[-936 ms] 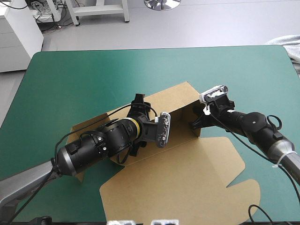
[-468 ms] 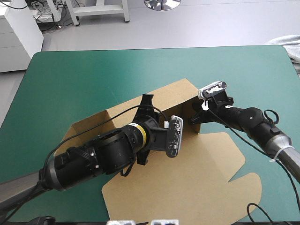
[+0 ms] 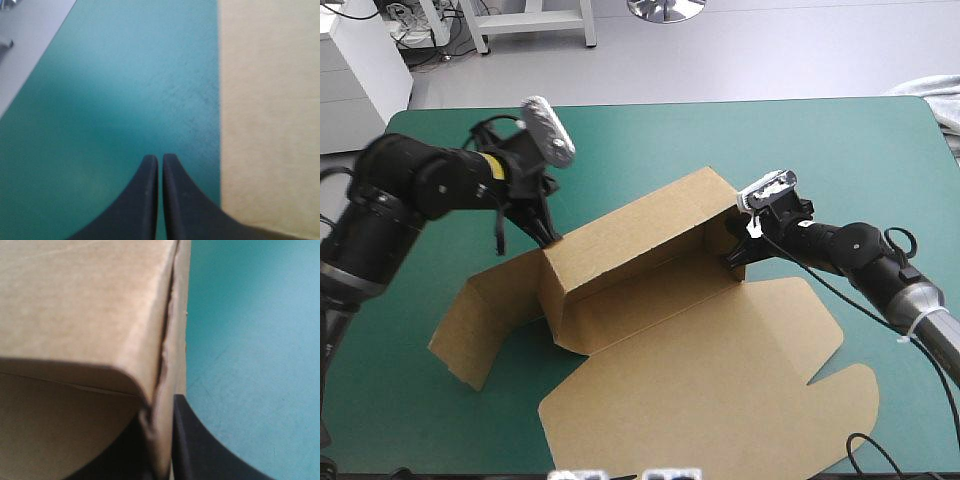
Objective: Fold the box
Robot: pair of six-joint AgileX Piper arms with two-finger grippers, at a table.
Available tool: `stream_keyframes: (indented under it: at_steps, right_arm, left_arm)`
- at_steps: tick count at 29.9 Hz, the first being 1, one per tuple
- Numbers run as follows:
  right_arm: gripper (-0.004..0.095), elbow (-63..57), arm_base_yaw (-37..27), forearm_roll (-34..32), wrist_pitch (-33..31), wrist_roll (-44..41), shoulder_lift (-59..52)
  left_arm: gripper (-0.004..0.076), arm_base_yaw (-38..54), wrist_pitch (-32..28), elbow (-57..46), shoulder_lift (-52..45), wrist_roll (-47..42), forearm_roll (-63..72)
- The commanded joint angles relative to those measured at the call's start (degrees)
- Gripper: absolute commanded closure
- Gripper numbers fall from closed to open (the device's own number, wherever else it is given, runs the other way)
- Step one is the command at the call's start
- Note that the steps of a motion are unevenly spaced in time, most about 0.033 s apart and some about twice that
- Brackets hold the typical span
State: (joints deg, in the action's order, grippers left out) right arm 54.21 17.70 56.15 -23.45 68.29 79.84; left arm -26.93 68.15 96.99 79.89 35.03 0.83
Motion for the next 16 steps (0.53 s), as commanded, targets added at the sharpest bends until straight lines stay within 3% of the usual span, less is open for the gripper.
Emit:
stream_keyframes:
  at_steps: [1,5,10,16]
  right_arm:
    - [0.0927,5.4,-0.9,-1.1,-8.6,-1.1,-2.0]
    - [0.0927,10.8,-4.9,-3.7,-19.8,-5.7,-2.0]
    - [0.0927,15.7,-10.3,-6.6,-32.8,-12.0,-2.0]
    - [0.0927,18.6,-11.0,-14.4,-38.6,-20.6,-2.0]
  left_arm:
    - [0.0715,13.0,2.5,2.2,-2.6,-1.7,11.0]
    - [0.0715,24.0,5.1,2.2,-3.6,-5.3,15.5]
    - [0.0734,30.6,5.7,2.2,-4.8,-12.2,11.6]
    - [0.0734,31.7,5.7,1.8,-5.5,-14.7,5.6]
